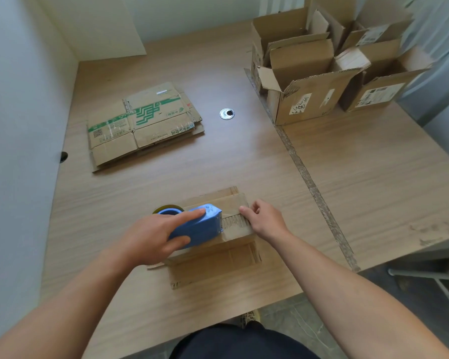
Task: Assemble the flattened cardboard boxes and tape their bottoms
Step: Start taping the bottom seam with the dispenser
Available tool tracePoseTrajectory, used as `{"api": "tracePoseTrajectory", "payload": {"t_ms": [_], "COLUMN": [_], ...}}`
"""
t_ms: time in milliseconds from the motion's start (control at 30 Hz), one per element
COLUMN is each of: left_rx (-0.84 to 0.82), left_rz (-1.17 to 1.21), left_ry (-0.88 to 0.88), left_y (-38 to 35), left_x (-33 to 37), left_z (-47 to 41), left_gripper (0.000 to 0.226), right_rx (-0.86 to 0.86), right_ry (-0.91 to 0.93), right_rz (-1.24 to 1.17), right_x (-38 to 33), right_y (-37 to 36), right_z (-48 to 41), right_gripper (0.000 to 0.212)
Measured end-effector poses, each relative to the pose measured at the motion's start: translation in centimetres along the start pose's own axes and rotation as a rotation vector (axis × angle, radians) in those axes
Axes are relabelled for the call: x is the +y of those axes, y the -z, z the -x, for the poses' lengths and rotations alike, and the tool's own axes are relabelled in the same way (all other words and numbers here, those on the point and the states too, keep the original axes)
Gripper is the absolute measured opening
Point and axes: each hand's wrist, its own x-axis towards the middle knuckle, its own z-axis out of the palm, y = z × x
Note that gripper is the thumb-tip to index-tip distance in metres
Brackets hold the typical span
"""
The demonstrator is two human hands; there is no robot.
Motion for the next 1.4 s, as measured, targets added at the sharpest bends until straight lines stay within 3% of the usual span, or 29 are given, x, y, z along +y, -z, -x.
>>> {"api": "tracePoseTrajectory", "payload": {"t_ms": [200, 567, 1100, 1400], "left_rx": [-0.059, -0.239, -0.288, -0.306], "left_rz": [0.048, 0.204, 0.497, 0.543], "left_ry": [0.009, 0.113, 0.419, 0.466], "left_y": [2.1, 4.5, 7.0, 6.8], "left_x": [-0.4, -2.8, -11.2, -12.7], "left_z": [0.1, 0.7, 10.1, 10.8], "left_gripper": [0.063, 0.059, 0.056, 0.057], "right_rx": [0.073, 0.027, 0.039, 0.026], "right_ry": [-0.047, 0.017, 0.057, 0.087], "right_rz": [0.010, 0.084, 0.117, 0.194], "right_x": [0.5, -0.2, -0.1, -0.7], "right_y": [-0.6, -0.9, -0.8, -1.1], "right_z": [0.4, -0.1, -0.8, -0.9], "right_gripper": [0.045, 0.051, 0.048, 0.048]}}
